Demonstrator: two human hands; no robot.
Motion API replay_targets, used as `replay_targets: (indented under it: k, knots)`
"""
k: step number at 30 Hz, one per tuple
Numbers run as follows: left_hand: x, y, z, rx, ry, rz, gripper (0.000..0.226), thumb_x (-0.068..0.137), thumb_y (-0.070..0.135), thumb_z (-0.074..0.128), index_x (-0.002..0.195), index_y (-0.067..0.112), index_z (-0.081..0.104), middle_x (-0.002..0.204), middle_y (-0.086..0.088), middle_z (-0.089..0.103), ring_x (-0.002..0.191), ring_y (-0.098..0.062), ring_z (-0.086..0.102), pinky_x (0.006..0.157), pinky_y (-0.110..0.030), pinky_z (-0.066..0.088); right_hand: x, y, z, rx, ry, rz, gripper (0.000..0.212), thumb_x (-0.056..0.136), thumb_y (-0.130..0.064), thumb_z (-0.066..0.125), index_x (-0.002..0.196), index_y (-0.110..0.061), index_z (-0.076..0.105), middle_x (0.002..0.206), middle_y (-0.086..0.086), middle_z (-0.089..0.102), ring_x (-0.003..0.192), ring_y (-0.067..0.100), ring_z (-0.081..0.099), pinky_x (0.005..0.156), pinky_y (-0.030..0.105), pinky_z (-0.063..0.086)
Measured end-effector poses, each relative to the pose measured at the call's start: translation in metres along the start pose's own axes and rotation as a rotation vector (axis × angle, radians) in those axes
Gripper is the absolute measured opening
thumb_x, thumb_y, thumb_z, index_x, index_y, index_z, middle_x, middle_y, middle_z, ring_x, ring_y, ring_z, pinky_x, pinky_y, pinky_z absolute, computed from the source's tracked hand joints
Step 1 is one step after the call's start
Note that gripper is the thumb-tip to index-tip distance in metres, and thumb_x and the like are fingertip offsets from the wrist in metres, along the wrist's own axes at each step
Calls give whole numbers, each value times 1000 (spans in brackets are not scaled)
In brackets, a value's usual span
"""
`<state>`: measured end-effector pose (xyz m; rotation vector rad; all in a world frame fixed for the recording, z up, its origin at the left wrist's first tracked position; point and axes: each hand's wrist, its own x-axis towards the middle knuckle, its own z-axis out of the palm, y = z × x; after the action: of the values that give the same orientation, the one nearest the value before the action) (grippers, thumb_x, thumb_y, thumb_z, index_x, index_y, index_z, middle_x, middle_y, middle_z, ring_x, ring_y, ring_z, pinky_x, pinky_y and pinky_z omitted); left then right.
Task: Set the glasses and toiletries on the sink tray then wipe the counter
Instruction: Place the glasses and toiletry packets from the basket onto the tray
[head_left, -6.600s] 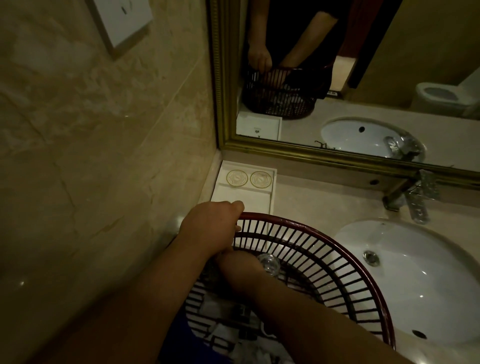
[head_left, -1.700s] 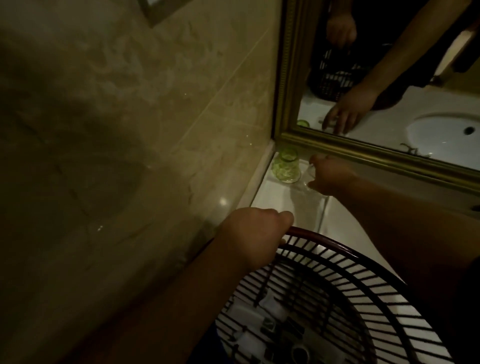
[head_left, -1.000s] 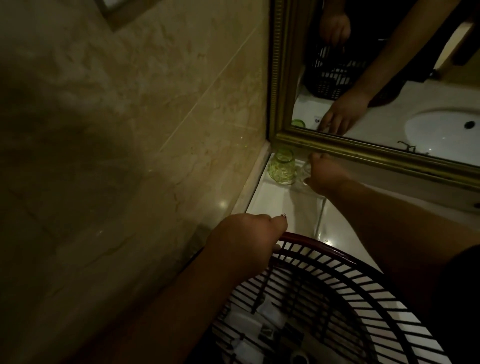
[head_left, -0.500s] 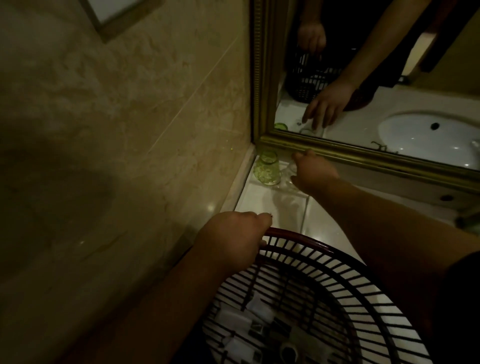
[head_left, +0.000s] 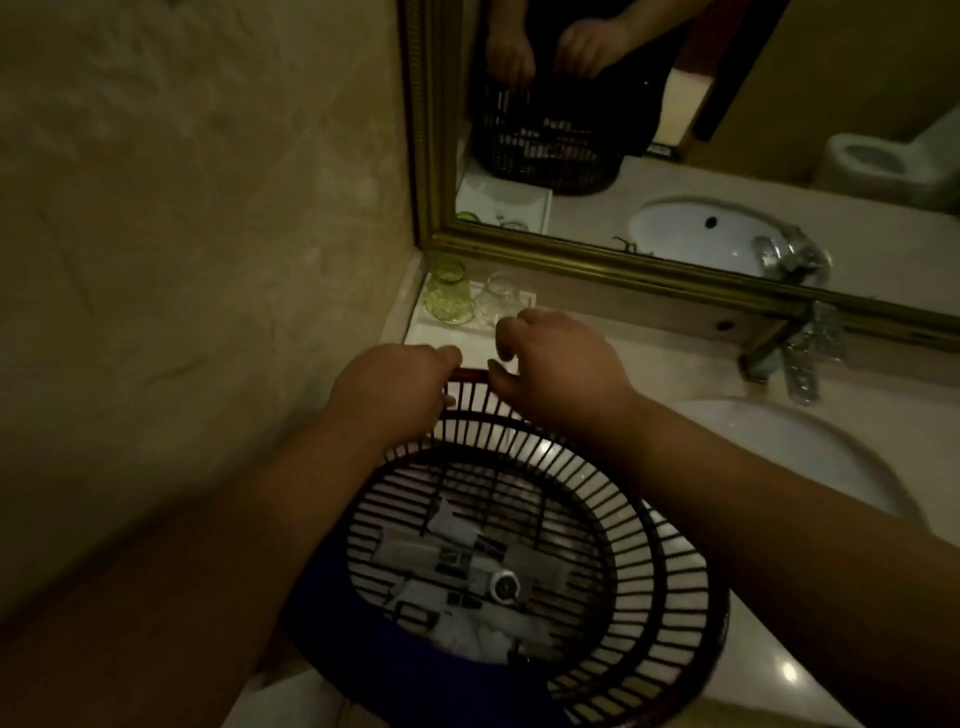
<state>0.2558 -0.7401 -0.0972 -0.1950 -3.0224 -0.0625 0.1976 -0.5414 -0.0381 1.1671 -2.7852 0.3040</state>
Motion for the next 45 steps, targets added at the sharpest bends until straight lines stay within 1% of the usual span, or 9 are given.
replay_targets:
  k: [2, 5, 10, 15, 20, 25, 33, 41, 45]
  knots:
    - [1, -1, 1, 4, 7, -8, 30, 84, 41, 72, 95, 24, 50, 81, -3, 65, 69, -29, 63, 52, -32, 32, -29, -18, 4, 42, -66, -70, 20, 88, -42, 58, 84, -23, 61, 78, -3, 58, 67, 19, 57, 55, 33, 50]
    - [1, -1, 3, 46, 27, 18, 33, 83, 42, 74, 94, 22, 51, 82, -4, 67, 70, -31, 64, 53, -32, 32, -62, -43, 35, 101, -393, -204, 16, 90, -41, 60, 93, -26, 64, 79, -7, 56, 68, 14, 55, 59, 32, 52]
    - [1, -4, 5, 71, 53, 40, 35, 81, 42, 78, 93, 21, 52, 78, -4, 67, 66, -31, 63, 52, -30, 32, -70, -54, 105, 45, -1060, -111, 35, 101, -31, 57, 132, -15, 60, 122, 11, 63, 110, 30, 60, 81, 39, 45]
    - [1, -4, 5, 55, 60, 27, 33, 82, 42, 76, 92, 22, 52, 77, -2, 65, 65, -28, 62, 53, -31, 31, -77, -46, 139, 114, -1218, 29, 40, 102, -31, 54, 138, -14, 59, 132, 14, 60, 118, 32, 57, 96, 43, 47]
    - [0, -4, 4, 44, 58, 27, 32, 83, 40, 77, 90, 21, 52, 74, -1, 64, 63, -27, 61, 50, -30, 30, -73, -43, 132, 127, -1158, 25, 38, 98, -29, 62, 131, -10, 60, 124, 14, 65, 109, 31, 62, 89, 43, 52]
    - [1, -3, 4, 37, 44, 10, 32, 84, 43, 75, 91, 24, 50, 76, 1, 64, 64, -25, 61, 51, -31, 33, -78, -40, 99, -1, -894, -42, 28, 95, -26, 66, 118, -11, 64, 108, 8, 66, 86, 21, 59, 69, 35, 47]
    - [1, -2, 3, 42, 37, -2, 33, 83, 44, 75, 92, 25, 50, 77, 1, 64, 66, -26, 63, 51, -31, 33, -98, -41, 30, 32, -395, -122, 52, 96, -38, 57, 145, -20, 50, 134, 4, 60, 117, 23, 56, 94, 40, 51]
    - [2, -1, -1, 21, -36, -41, 29, 87, 44, 70, 100, 27, 50, 89, 0, 67, 76, -27, 65, 55, -34, 41, -54, -47, -48, -27, -123, -111, 39, 98, -37, 50, 130, -22, 63, 116, -2, 67, 100, 20, 61, 83, 39, 54]
    - [-1, -1, -9, -56, -94, -46, 26, 82, 31, 70, 104, 28, 54, 82, 2, 64, 66, -21, 60, 57, -33, 49, -10, -43, -79, 39, 3, -46, 31, 98, -42, 53, 123, -29, 68, 112, -6, 68, 99, 15, 63, 80, 36, 56]
